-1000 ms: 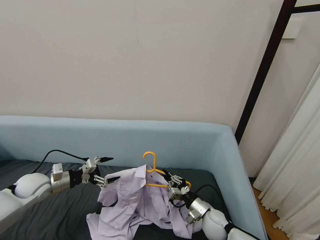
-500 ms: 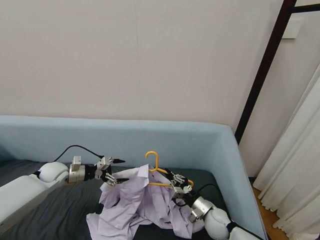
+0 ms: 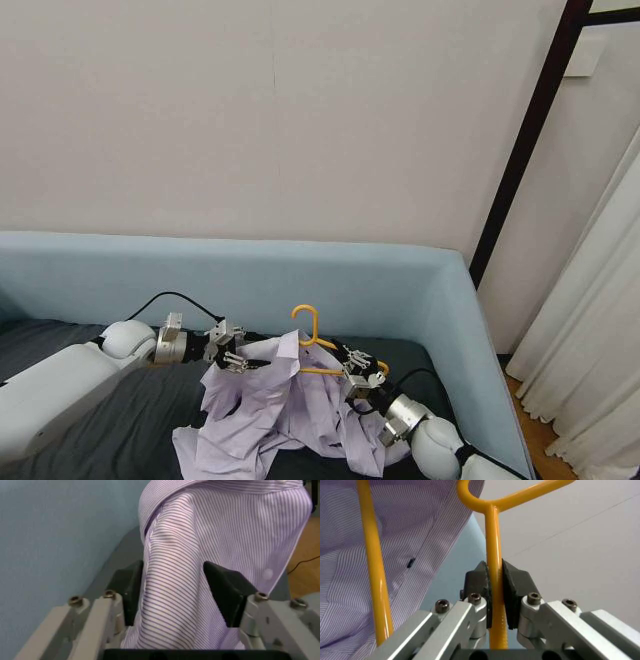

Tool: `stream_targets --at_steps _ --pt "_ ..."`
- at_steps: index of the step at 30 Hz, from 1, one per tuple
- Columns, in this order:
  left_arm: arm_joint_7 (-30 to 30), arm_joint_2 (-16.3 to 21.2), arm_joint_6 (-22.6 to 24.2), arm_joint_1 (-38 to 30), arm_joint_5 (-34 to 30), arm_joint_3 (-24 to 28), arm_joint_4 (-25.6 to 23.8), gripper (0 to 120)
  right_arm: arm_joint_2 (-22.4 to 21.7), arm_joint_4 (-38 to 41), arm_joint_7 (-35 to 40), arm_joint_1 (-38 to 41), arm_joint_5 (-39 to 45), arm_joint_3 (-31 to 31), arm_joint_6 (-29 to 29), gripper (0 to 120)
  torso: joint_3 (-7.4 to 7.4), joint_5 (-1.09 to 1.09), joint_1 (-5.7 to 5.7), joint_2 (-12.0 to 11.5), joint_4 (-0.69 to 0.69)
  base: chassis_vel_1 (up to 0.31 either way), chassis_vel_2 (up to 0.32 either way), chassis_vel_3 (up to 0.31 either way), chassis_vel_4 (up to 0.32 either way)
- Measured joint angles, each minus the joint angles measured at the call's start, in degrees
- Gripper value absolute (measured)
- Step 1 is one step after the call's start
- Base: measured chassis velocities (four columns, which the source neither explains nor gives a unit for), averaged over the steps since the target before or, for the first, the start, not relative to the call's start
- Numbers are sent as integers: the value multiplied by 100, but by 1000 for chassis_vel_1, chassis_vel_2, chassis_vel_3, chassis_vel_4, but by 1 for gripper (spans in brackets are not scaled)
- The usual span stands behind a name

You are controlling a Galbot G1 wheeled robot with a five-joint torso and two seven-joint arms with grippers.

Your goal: Pick up the clothes from the sofa and hang them on the clothes hanger.

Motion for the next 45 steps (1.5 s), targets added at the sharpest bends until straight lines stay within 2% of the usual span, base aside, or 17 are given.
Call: stream_targets --at_steps 1,6,7,9,11,12,27,29,31,33,36,37,41,42,45 --pt "0 0 0 0 0 0 0 47 0 0 0 0 0 0 0 6 0 0 0 0 0 0 0 0 0" --pt "44 -44 -6 -52 105 135 -1 26 -34 60 -26 -37 -19 48 82 6 0 0 0 1 1 0 0 0 0" --pt "44 -44 -6 -52 105 135 -1 26 -34 60 -26 -37 -19 48 82 6 0 0 0 1 1 0 0 0 0" --pt "61 -60 -9 -53 148 179 4 15 -50 95 -27 -62 -22 55 92 6 0 -1 -1 1 1 0 0 0 0" --pt "64 -66 -15 -53 164 186 3 12 -59 110 -28 -75 -23 62 94 6 0 -1 0 1 1 0 0 0 0" --pt "76 -69 -19 -52 167 190 -13 7 -68 125 -29 -89 -24 73 97 6 0 -1 0 1 1 0 0 0 0" --pt "-7 -35 -64 214 158 -102 -103 5 -206 349 -48 -260 151 65 44 6 0 0 0 1 1 0 0 0 0" --pt "-19 -32 -68 297 157 -173 -100 5 -268 453 -52 -335 314 66 12 11 0 0 -1 1 0 0 0 0 0" --pt "-83 -14 -74 439 148 -315 -54 4 -392 666 -88 -481 730 99 -129 21 0 2 0 1 1 0 0 0 0" --pt "-87 -21 -78 493 148 -370 -51 3 -431 748 -102 -522 906 99 -185 24 0 2 0 1 1 0 0 0 0" --pt "-120 -66 -86 860 146 -750 -119 3 -775 1253 -107 -848 2390 98 -560 40 0 -2 -1 1 -1 0 0 0 0" --pt "-120 -66 -86 860 146 -750 -119 3 -775 1253 -107 -848 2390 98 -560 40 0 -2 -1 1 -1 0 0 0 0" --pt "-125 7 -115 992 160 -843 -170 3 -1084 1770 -253 -1275 3792 194 -762 57 -1 -1 -1 1 0 0 0 0 0" --pt "-125 7 -115 992 160 -843 -170 3 -1084 1770 -253 -1275 3792 194 -762 57 -1 -1 -1 1 0 0 0 0 0" --pt "-126 101 -130 1095 167 -891 -249 3 -1153 1794 -451 -1626 4767 356 -890 72 -1 0 -1 1 0 0 0 0 0"
